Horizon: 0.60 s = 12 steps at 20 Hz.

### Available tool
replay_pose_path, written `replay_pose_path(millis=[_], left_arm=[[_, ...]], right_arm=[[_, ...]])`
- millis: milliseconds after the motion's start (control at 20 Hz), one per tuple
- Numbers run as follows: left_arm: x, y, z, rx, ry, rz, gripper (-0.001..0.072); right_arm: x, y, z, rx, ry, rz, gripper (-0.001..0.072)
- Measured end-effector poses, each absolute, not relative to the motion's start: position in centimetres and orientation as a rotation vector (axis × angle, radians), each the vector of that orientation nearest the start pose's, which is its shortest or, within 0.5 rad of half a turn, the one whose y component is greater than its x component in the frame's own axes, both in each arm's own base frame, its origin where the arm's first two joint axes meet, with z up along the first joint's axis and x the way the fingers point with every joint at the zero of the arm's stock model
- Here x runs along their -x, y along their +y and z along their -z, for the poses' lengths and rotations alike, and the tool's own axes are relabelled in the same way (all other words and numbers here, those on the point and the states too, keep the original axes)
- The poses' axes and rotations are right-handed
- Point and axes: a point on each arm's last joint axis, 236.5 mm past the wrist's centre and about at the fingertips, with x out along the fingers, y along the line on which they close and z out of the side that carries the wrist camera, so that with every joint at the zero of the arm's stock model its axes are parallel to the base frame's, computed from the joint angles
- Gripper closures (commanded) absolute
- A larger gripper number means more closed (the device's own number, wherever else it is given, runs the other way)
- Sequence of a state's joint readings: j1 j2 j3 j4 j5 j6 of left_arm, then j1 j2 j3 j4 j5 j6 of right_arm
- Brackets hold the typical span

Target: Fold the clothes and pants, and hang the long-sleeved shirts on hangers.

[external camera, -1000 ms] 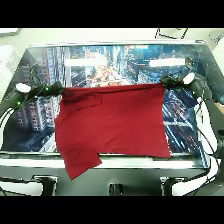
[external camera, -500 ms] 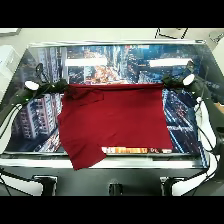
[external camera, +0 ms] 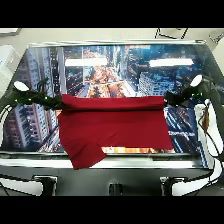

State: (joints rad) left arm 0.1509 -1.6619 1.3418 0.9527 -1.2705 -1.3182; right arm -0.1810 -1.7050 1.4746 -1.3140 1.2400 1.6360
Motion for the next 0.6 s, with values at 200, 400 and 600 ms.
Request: replay_pose_path(millis=[200, 400, 600], left_arm=[[-39.5, -7.3, 6.5, 0.534, 1.527, 0.378, 0.068], [-38.3, -7.5, 7.0, 0.543, 1.574, 0.379, 0.068], [-37.4, -7.5, 7.2, 0.542, 1.609, 0.386, 0.0678]], right_arm=[[-42.6, -2.0, 7.4, -0.411, 1.513, 0.032, 0.0667], [-41.1, -1.9, 8.1, -0.402, 1.581, 0.022, 0.0667], [-40.3, -1.9, 8.2, -0.392, 1.616, 0.021, 0.0666]])
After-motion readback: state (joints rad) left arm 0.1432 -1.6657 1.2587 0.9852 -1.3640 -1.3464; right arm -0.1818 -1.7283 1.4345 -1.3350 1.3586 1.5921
